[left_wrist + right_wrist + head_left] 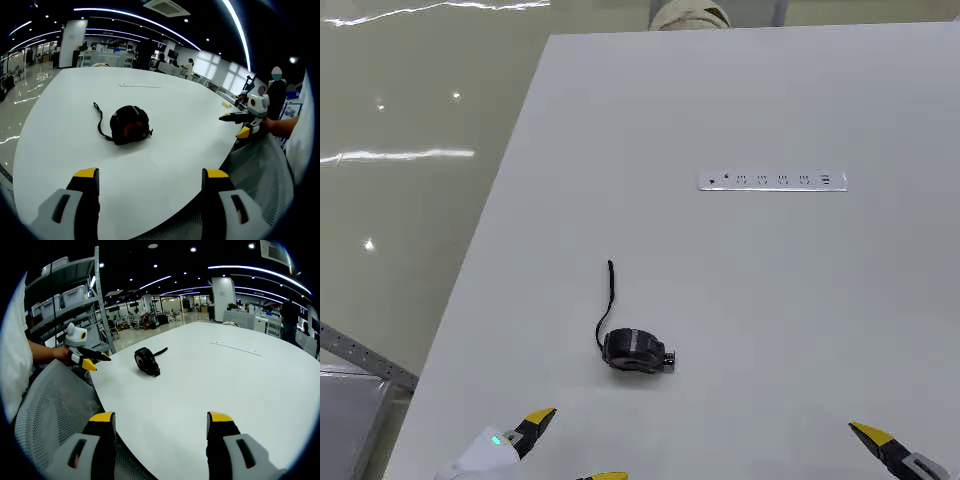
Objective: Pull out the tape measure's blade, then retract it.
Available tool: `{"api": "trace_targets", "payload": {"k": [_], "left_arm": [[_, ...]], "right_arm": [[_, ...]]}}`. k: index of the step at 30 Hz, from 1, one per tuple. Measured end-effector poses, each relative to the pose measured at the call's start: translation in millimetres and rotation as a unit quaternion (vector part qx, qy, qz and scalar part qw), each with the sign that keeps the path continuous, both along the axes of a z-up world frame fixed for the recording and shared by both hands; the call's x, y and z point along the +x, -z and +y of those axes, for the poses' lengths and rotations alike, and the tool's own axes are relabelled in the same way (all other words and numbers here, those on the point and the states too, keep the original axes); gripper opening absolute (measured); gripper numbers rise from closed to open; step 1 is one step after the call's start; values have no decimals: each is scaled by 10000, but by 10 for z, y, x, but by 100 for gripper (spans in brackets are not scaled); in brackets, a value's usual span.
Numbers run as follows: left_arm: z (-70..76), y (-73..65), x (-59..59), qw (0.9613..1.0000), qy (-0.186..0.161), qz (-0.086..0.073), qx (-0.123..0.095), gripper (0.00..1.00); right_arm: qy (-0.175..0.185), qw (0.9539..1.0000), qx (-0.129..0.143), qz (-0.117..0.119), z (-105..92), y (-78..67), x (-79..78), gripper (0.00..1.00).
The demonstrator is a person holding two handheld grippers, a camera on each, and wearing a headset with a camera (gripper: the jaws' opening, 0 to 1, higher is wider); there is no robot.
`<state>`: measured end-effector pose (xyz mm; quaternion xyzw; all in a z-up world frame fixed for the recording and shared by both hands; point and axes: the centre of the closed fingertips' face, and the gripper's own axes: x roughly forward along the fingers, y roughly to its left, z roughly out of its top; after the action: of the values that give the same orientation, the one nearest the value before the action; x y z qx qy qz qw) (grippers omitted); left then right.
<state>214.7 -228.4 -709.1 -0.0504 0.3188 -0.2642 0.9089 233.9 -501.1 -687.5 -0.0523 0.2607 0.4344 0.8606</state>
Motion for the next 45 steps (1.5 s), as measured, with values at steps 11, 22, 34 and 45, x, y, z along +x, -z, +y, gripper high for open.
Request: {"api": "trace_targets", "payload": {"k": [11,22,34,45], "left_arm": [[8,10,1,10000,-17,16,17,82],[8,29,-2,10000,-12,35,7,82],[4,20,-8,10000,-5,46,7,82],[-14,15,43,9999,139,14,86,82]], "right_arm": [[-24,10000,-5,22,10,13,-11,75],[-13,10000,34,48,13,15,-11,75],[-19,10000,30,46,19,8,-14,75],[-189,9998,32,23,76,20,16,74]]}}
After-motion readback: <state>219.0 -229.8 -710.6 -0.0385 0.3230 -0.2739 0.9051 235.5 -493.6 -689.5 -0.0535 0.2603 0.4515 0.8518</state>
